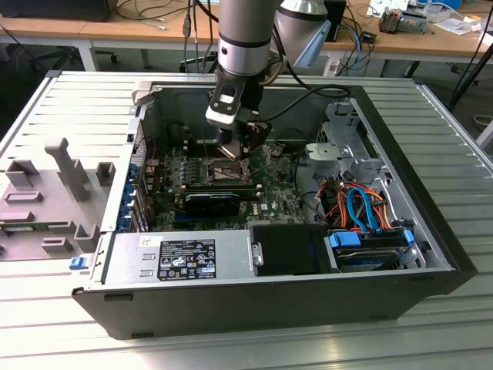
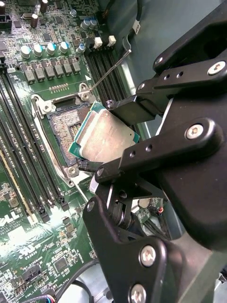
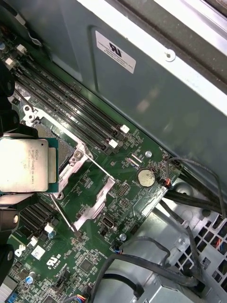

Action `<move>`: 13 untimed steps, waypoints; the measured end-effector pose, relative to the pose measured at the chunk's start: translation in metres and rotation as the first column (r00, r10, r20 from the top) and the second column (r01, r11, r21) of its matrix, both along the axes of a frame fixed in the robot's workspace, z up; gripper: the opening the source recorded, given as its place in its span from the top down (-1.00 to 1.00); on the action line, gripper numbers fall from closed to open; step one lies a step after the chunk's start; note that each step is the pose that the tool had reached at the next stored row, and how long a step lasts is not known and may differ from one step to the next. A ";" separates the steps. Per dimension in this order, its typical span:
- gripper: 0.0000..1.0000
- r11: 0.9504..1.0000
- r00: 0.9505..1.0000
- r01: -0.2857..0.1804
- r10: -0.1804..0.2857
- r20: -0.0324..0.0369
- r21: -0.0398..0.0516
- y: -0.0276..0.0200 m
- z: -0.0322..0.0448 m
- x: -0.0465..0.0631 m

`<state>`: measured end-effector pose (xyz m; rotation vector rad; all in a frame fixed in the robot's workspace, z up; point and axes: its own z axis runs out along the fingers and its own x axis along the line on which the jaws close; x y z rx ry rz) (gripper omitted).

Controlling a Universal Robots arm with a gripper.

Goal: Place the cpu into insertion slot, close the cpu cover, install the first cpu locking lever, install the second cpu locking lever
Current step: 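Place the cpu into insertion slot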

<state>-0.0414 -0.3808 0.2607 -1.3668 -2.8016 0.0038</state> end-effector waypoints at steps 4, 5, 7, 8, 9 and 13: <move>-0.09 1.000 1.000 0.010 -0.010 0.000 0.000 0.0000 -0.0001 0.000; -0.09 1.000 1.000 0.012 -0.012 0.000 0.000 0.0000 -0.0001 0.000; -0.09 1.000 1.000 0.016 -0.016 0.000 0.000 0.0000 -0.0002 0.000; -0.09 1.000 1.000 0.018 -0.018 0.000 0.000 0.0000 -0.0002 0.000; -0.09 1.000 1.000 0.020 -0.020 0.000 0.000 0.0000 -0.0002 0.000; -0.09 1.000 1.000 0.031 -0.031 0.000 0.000 0.0000 -0.0003 0.000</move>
